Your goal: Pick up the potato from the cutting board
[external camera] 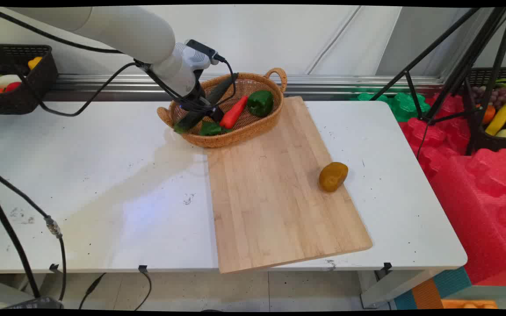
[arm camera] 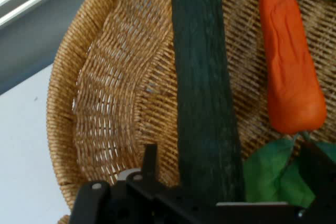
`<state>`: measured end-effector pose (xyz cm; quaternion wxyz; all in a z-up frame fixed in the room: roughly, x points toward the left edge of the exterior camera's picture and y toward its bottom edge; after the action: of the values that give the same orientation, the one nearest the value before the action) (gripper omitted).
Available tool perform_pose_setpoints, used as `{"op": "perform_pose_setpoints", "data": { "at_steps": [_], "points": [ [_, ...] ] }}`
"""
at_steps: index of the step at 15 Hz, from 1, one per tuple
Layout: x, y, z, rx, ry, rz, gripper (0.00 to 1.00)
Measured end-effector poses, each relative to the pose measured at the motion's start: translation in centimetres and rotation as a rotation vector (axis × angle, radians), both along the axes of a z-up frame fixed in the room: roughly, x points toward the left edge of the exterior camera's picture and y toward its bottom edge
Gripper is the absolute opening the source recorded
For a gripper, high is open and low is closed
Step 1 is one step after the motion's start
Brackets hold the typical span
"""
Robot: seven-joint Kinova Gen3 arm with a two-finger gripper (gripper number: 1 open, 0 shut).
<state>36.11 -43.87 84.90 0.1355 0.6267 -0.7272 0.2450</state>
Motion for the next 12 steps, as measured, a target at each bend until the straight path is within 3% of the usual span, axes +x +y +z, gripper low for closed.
{"op": "perform_pose_setpoints", "data": {
  "at_steps": [7, 12],
  "points": [
    [-1.6, 0.3, 3.8, -0.087, -0.025, -0.057, 1.00],
    [-3.9, 2.6, 7.8, -0.164, -0.028, -0.136, 1.00]
  ]
}}
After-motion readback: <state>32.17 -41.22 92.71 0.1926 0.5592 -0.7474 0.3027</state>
